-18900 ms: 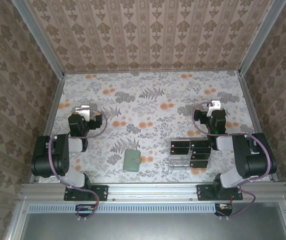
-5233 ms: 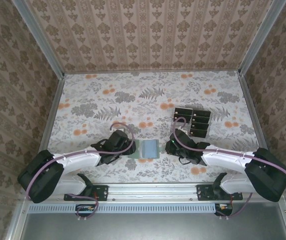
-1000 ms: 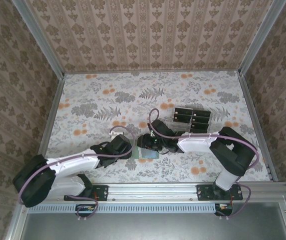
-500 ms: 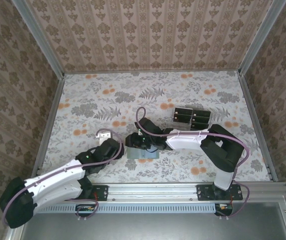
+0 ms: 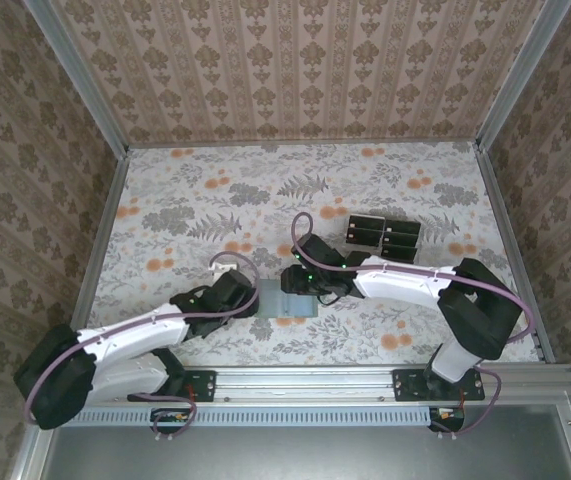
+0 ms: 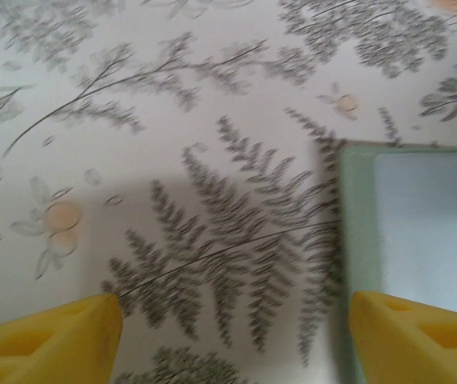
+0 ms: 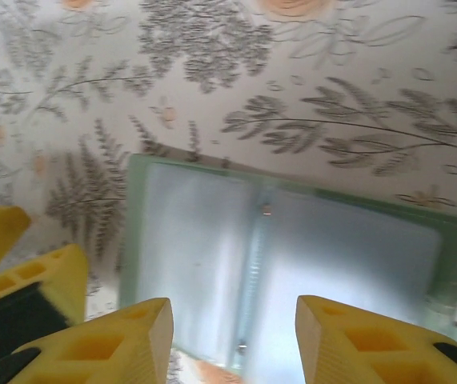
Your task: Put the credit cards into the card holder
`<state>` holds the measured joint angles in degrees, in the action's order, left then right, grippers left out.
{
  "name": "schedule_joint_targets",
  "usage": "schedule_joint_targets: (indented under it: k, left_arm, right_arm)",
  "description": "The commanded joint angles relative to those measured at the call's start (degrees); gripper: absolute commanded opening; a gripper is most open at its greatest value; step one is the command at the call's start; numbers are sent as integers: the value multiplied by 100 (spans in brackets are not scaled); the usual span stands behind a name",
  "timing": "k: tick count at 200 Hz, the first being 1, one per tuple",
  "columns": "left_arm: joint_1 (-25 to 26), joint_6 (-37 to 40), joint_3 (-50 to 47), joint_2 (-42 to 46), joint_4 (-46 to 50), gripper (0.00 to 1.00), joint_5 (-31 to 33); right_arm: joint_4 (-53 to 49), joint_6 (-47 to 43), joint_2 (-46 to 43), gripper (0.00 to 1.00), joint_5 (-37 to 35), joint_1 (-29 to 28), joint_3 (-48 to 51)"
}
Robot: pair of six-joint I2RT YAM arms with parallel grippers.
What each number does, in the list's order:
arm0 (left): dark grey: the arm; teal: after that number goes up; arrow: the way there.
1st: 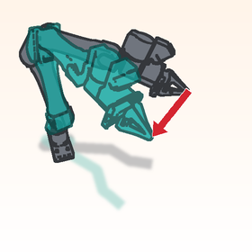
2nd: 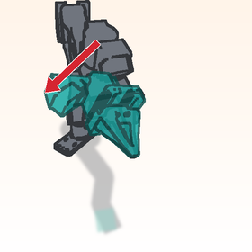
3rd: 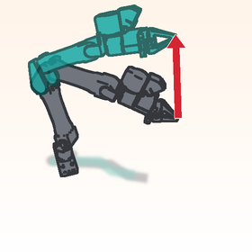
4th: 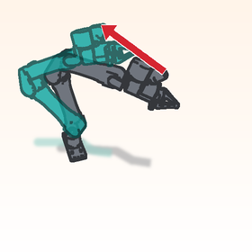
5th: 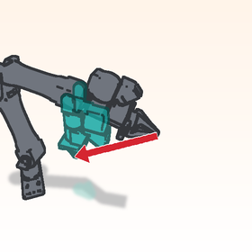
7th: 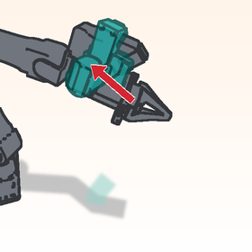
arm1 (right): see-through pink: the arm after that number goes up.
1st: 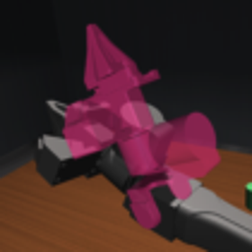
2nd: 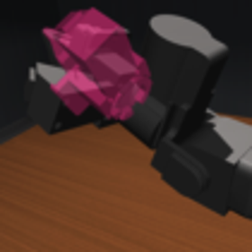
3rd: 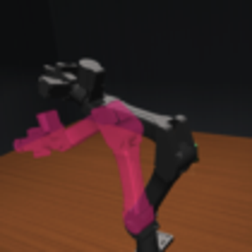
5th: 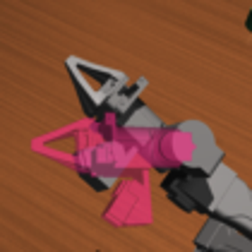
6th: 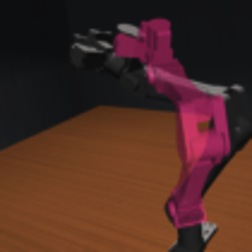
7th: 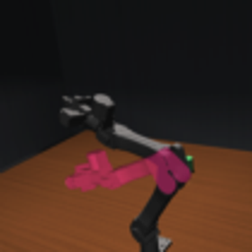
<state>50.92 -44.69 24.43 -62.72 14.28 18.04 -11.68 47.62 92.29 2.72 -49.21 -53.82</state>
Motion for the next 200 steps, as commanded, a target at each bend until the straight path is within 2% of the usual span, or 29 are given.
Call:
schedule_joint_targets:
  k: [1,124,200]
  left_arm:
    - [96,288,359,-288,-267,77,-116]
    - [347,152,521,-1416,-253,77,41]
    - [577,-38,401,-1829,-610,77,43]
  right_arm:
    - [-323,-231,-98,45,-317,43,194]
    - [371,-69,531,45,-29,61,505]
    - [1221,328,708,45,642,64,630]
